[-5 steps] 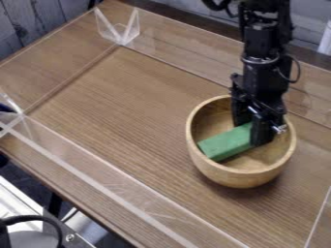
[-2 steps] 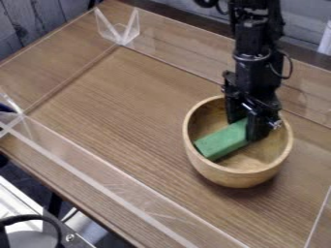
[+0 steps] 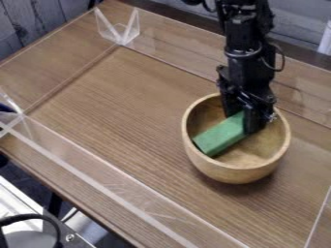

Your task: Remove the green block from inside the brown bowl and put it on the table

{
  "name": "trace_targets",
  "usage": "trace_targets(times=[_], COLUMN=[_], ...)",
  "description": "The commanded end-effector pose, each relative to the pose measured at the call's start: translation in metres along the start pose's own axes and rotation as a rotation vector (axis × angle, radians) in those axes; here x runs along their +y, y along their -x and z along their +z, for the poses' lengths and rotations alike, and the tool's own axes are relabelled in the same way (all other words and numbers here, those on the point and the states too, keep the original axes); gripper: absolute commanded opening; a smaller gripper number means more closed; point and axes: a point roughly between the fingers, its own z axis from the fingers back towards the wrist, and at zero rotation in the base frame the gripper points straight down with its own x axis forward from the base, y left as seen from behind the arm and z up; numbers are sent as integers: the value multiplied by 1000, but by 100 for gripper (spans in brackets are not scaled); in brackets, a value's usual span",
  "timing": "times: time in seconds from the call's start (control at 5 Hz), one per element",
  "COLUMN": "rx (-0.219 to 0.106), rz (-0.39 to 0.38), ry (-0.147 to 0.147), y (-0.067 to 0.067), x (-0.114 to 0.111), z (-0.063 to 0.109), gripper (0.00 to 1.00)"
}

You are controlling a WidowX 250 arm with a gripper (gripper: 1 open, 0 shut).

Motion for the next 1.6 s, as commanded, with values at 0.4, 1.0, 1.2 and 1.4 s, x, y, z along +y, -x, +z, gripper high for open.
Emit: trace_targets(times=[0.4,1.0,1.2,1.4], rx=[-92,-126,-150,-172], rz=[-36,-76,-65,-55], ry=[-40,-14,-28,-41], y=[-3,3,3,2], x=[24,35,36,37], z=[47,46,44,42], gripper=[0,0,0,0])
